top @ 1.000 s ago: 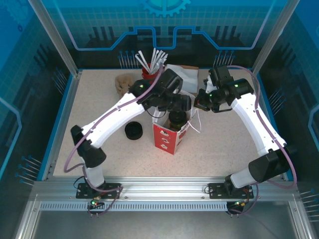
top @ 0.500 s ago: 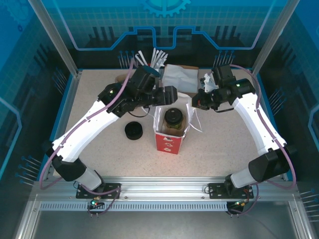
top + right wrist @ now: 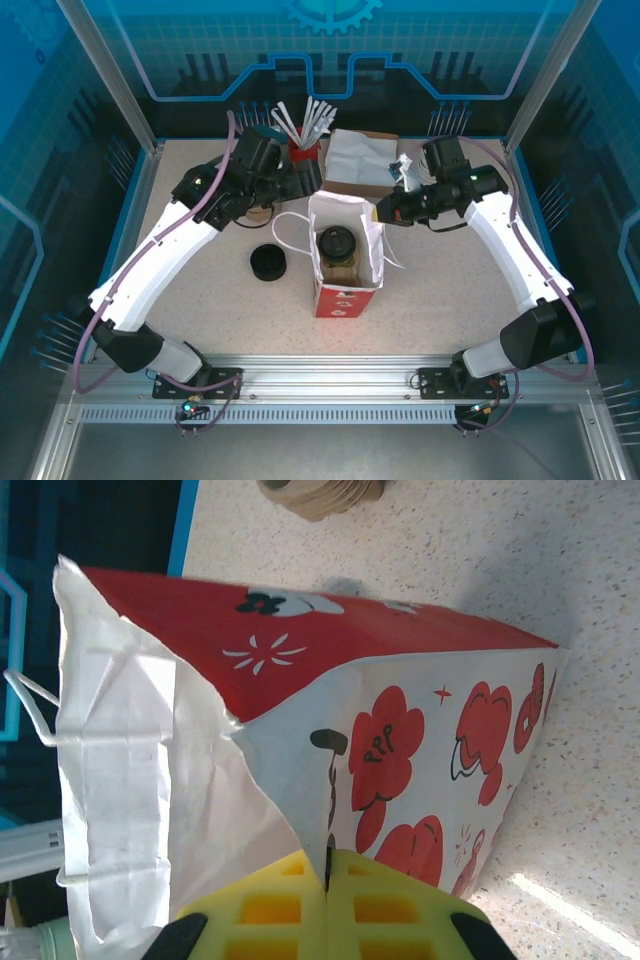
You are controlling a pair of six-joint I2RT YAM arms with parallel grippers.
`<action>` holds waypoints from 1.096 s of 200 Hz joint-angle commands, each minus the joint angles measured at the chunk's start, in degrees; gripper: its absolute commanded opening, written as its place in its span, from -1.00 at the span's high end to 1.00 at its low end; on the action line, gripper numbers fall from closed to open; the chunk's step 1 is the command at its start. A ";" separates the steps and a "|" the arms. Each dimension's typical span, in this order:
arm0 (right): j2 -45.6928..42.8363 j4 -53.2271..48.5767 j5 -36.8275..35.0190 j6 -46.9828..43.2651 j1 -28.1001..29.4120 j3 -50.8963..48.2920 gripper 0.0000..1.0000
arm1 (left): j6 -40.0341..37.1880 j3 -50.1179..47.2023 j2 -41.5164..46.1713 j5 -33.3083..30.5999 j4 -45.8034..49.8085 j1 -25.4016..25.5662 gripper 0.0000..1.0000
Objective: Pack the takeout coffee
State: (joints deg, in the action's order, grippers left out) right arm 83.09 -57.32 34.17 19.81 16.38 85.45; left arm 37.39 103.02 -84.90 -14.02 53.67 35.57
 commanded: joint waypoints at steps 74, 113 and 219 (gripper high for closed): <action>-6.92 4.20 5.78 -3.29 0.56 -4.64 1.00 | -0.47 -0.76 -0.11 -0.61 0.45 -4.41 -0.62; -8.38 6.77 5.72 -1.76 0.59 -6.96 1.00 | -1.02 1.86 -2.66 0.25 0.60 -5.48 -0.62; 3.26 6.67 5.01 3.53 0.17 0.28 1.00 | -0.19 5.17 -9.11 0.30 0.36 -8.29 -0.66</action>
State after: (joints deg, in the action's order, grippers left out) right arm 84.51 -51.72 37.98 20.67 16.49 82.91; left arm 37.17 106.30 -92.75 -13.21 54.08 28.97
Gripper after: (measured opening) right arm 0.066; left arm 0.828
